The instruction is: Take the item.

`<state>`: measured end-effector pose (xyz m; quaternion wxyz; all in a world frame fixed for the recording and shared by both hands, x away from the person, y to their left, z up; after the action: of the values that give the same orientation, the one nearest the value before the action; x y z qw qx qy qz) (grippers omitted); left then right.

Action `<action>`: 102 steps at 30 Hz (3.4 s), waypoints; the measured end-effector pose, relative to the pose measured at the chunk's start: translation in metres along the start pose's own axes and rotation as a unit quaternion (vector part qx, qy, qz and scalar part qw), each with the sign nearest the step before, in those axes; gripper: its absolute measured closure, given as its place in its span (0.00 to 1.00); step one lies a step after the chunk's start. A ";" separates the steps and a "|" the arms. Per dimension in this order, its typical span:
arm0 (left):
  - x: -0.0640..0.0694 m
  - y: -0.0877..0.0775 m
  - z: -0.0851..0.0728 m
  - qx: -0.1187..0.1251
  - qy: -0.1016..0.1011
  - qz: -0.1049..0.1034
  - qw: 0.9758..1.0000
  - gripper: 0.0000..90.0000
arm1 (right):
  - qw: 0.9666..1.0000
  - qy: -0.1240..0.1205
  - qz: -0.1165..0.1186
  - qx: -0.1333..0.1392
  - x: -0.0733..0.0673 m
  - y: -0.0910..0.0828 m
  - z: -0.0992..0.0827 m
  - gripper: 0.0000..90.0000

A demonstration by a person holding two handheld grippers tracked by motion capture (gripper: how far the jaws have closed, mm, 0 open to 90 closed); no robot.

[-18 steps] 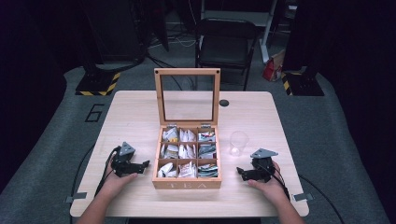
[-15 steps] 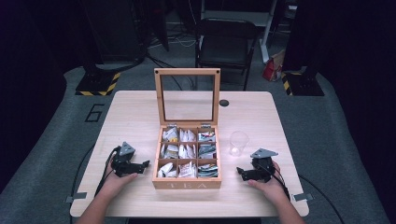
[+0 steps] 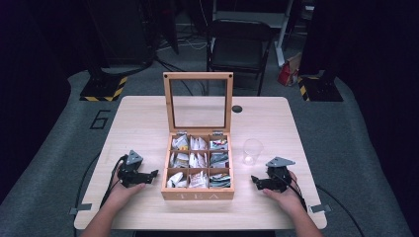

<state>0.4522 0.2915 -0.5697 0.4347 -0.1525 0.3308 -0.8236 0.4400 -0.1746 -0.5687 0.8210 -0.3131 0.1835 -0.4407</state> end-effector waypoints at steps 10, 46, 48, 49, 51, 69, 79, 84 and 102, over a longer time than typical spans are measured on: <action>0.000 0.000 0.000 0.002 0.003 0.003 1.000 0.16 | 1.000 -0.004 0.005 0.005 -0.001 -0.002 0.000 0.25; 0.001 0.000 0.000 0.003 -0.001 0.004 1.000 0.16 | 0.998 -0.042 0.038 0.031 -0.034 -0.036 0.033 0.48; 0.001 0.000 0.000 0.002 -0.002 0.004 1.000 0.16 | 0.998 -0.043 0.036 0.033 -0.036 -0.037 0.033 0.48; 0.002 0.000 0.000 0.005 -0.007 0.001 1.000 0.16 | 0.998 -0.048 0.034 0.037 -0.037 -0.037 0.035 0.48; 0.002 0.000 0.000 0.005 -0.006 0.002 1.000 0.16 | 0.997 -0.059 0.037 0.039 -0.039 -0.038 0.037 0.47; 0.002 0.000 -0.001 0.004 -0.003 0.001 1.000 0.16 | 0.992 -0.079 0.080 0.054 -0.068 -0.045 0.063 0.47; 0.002 0.000 -0.001 0.004 -0.003 0.002 1.000 0.16 | 0.989 -0.092 0.104 0.047 -0.085 -0.037 0.077 0.46; 0.002 0.000 -0.001 0.004 -0.003 0.002 1.000 0.16 | 0.986 -0.108 0.111 0.057 -0.093 -0.032 0.084 0.47; 0.002 0.000 -0.001 0.004 -0.002 0.001 1.000 0.16 | 0.980 -0.109 0.153 0.065 -0.120 -0.025 0.107 0.46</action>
<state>0.4505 0.2903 -0.5702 0.4369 -0.1521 0.3272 -0.8239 0.4216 -0.0462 -0.4700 0.9123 -0.2739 0.1095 -0.2841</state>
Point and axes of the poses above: each handheld gripper's, and its own axes: y roughly forward along the jaws, z roughly out of its top, x roughly to its right, the point moved 6 cm from there along y, roughly forward along the jaws, and after that the axes turned 2 degrees about y, right-handed, at the moved point
